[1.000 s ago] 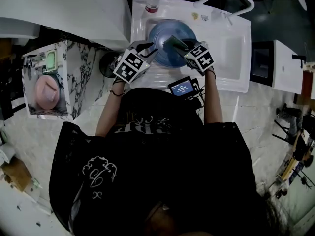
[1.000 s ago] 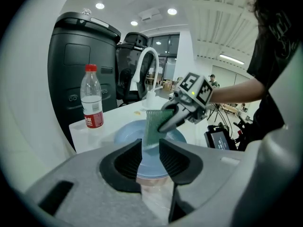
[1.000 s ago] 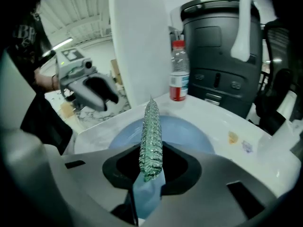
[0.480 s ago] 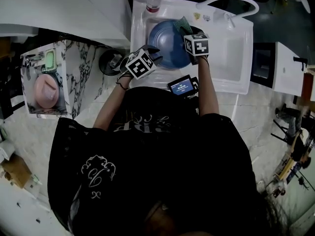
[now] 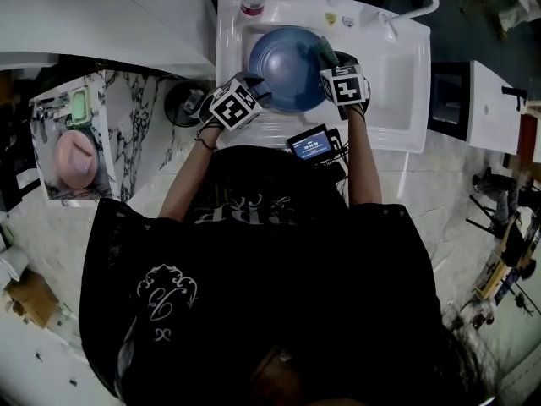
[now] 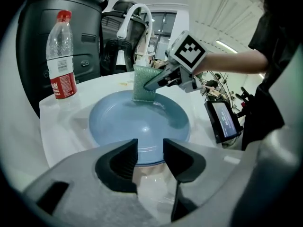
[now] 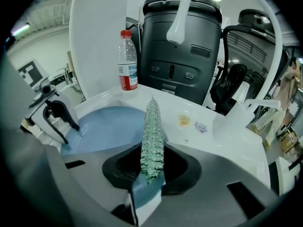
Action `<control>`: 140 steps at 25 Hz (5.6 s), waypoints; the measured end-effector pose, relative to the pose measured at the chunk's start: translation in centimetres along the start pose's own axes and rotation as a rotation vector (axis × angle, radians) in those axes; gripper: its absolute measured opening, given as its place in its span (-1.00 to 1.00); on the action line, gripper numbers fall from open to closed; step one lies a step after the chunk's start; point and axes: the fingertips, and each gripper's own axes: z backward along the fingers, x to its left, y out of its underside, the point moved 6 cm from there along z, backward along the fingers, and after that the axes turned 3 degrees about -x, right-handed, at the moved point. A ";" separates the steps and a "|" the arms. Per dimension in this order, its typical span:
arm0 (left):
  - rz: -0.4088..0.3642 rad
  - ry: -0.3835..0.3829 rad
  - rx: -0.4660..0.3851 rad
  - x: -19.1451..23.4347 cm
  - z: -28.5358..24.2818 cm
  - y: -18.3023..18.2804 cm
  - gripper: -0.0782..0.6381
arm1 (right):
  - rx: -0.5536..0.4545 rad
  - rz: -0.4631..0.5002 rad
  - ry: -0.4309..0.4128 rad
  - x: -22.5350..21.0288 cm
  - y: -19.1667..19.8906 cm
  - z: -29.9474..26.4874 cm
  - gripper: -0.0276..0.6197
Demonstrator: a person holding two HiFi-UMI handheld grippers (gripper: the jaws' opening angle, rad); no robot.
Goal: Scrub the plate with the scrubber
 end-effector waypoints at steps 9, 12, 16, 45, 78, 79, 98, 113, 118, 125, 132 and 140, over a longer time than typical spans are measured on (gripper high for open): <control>-0.004 -0.046 0.021 0.3 -0.1 -0.1 -0.33 | 0.075 0.130 -0.119 3.0 1.6 2.7 -0.65; -0.004 -0.062 0.031 0.3 -0.2 -0.1 -0.33 | 0.087 0.124 -0.170 4.1 2.2 3.4 -0.65; -0.003 -0.081 0.034 0.3 -0.2 -0.3 -0.33 | 0.094 0.104 -0.254 5.6 2.7 4.1 -0.65; -0.002 -0.107 0.024 1.0 0.9 0.5 -0.33 | -0.134 0.057 -0.110 3.8 -2.9 -0.1 -0.65; 0.045 -0.173 -0.158 1.7 6.1 -1.1 -0.32 | -0.061 0.250 -0.391 10.6 0.2 2.9 -0.65; 0.051 -0.182 -0.169 1.7 6.3 -1.3 -0.32 | -0.058 0.250 -0.407 11.0 0.5 3.3 -0.65; 0.077 -0.289 -0.295 -4.0 10.2 -2.9 -0.32 | -0.191 0.173 -0.424 11.8 1.0 7.2 -0.65; 0.061 -0.318 -0.529 -16.5 12.1 -7.9 -0.32 | -0.442 -0.089 -0.289 9.5 6.3 22.2 -0.65; 0.051 -0.334 -0.532 -22.1 11.5 -7.5 -0.33 | -0.471 -0.108 -0.316 9.8 9.5 25.9 -0.65; 0.024 -0.364 -0.470 -27.1 12.2 -5.2 -0.45 | -0.488 -0.110 -0.356 12.2 11.9 28.2 -0.65; 0.007 -0.377 -0.472 -28.3 14.1 -4.3 -0.45 | -0.506 -0.139 -0.366 14.7 12.4 29.3 -0.65; -0.043 -0.344 -0.458 -29.1 17.2 -1.4 -0.45 | -0.550 -0.216 -0.310 18.1 12.3 30.0 -0.65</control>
